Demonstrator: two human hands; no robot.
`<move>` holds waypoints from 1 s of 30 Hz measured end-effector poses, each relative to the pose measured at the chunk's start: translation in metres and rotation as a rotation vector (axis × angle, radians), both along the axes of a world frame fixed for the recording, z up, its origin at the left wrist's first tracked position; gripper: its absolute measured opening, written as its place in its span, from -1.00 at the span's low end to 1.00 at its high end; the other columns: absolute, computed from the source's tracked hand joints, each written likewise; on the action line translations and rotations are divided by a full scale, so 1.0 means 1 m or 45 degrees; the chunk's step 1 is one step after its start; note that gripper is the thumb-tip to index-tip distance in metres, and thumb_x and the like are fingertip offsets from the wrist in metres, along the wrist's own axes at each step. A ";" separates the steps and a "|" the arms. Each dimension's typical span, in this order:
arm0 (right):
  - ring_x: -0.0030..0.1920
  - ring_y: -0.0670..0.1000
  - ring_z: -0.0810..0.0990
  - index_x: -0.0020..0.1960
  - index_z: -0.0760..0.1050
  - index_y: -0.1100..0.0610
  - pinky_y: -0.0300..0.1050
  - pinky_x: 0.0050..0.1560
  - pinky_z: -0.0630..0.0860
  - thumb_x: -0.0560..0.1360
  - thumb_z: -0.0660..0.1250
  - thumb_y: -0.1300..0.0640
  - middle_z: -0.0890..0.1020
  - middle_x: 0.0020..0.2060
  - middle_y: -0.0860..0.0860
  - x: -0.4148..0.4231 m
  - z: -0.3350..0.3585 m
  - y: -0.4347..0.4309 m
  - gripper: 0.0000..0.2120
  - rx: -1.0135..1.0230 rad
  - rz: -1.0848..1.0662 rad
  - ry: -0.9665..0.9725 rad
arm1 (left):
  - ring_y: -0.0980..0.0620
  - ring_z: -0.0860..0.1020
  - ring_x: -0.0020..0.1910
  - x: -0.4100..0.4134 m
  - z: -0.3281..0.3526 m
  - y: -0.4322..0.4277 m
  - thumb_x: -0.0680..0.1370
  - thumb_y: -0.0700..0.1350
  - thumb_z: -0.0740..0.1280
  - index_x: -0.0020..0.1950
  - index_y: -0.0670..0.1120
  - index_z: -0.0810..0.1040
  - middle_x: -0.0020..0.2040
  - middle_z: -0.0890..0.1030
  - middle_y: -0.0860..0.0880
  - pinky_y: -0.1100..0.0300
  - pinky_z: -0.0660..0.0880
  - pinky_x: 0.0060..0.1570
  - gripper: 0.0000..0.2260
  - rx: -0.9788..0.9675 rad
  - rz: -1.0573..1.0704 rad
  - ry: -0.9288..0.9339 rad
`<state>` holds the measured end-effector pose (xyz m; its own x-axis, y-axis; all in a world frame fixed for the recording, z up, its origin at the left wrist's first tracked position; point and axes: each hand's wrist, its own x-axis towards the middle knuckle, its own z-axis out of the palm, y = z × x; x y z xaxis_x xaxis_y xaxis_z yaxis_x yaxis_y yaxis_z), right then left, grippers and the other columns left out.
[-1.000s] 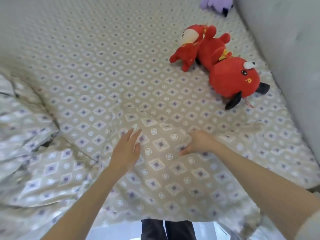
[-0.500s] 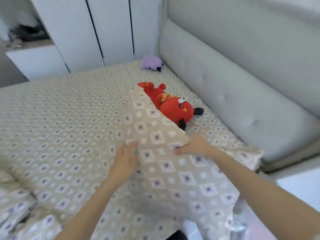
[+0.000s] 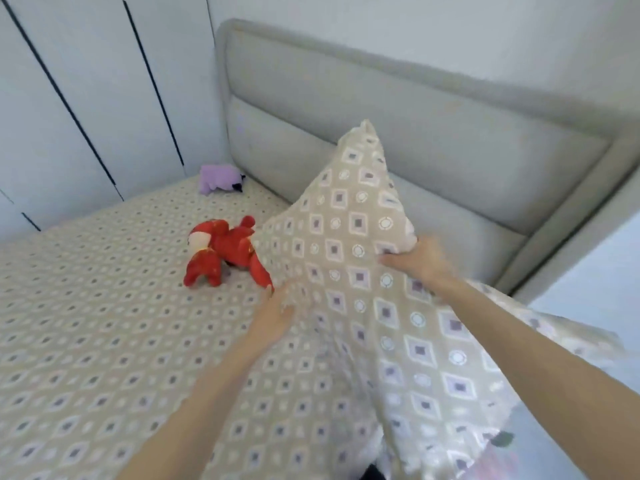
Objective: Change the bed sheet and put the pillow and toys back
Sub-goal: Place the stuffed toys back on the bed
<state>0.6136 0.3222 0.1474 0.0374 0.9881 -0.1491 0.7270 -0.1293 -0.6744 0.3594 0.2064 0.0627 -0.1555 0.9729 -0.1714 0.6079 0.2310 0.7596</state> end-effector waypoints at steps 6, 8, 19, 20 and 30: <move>-0.09 0.21 0.63 -0.02 0.56 0.07 -0.09 -0.21 0.45 0.33 0.45 -0.22 0.67 -0.17 0.10 0.002 -0.013 0.057 -0.59 0.304 -0.123 -0.358 | -0.10 0.14 0.51 0.006 -0.026 0.072 0.62 -0.19 0.18 0.52 -0.13 0.20 0.51 0.20 -0.17 0.09 0.11 0.41 -0.54 -0.162 0.035 0.041; -0.08 0.24 0.62 0.01 0.53 0.10 -0.08 -0.23 0.38 0.37 0.42 -0.19 0.66 -0.15 0.13 0.001 -0.022 0.090 -0.60 0.365 -0.148 -0.403 | -0.14 0.34 0.37 0.003 -0.039 0.103 0.59 -0.25 0.21 0.47 -0.21 0.28 0.42 0.35 -0.22 0.11 0.28 0.29 -0.57 -0.167 0.072 0.009; -0.14 0.18 0.63 0.02 0.49 0.02 -0.11 -0.23 0.31 0.37 0.43 -0.19 0.65 -0.23 0.04 -0.046 -0.155 0.250 -0.64 0.223 0.090 -0.529 | -0.22 0.28 0.40 -0.027 -0.133 0.275 0.53 -0.10 0.29 0.54 -0.02 0.12 0.48 0.20 -0.20 -0.09 0.29 0.37 -0.38 -0.499 0.394 0.064; -0.13 0.18 0.63 0.02 0.48 0.02 -0.11 -0.25 0.31 0.37 0.43 -0.19 0.65 -0.22 0.04 -0.048 -0.166 0.253 -0.63 0.195 0.107 -0.528 | -0.21 0.27 0.41 -0.031 -0.138 0.283 0.53 -0.08 0.29 0.54 0.00 0.12 0.48 0.20 -0.18 -0.09 0.26 0.38 -0.38 -0.498 0.408 0.085; -0.05 0.11 0.62 0.10 0.46 0.09 -0.04 -0.08 0.49 0.38 0.38 -0.26 0.63 -0.06 0.03 -0.049 -0.267 0.291 -0.51 0.069 0.117 -0.575 | -0.14 0.03 0.53 -0.082 -0.213 0.393 0.55 0.09 0.30 0.56 -0.02 0.05 0.56 0.08 -0.07 -0.24 0.05 0.44 -0.33 -0.483 0.336 0.349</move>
<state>0.5646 0.6130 -0.1200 -0.0013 0.9963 -0.0862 0.9563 -0.0240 -0.2912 0.2771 0.5997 -0.1502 -0.4747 0.7723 -0.4222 0.6564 0.6302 0.4146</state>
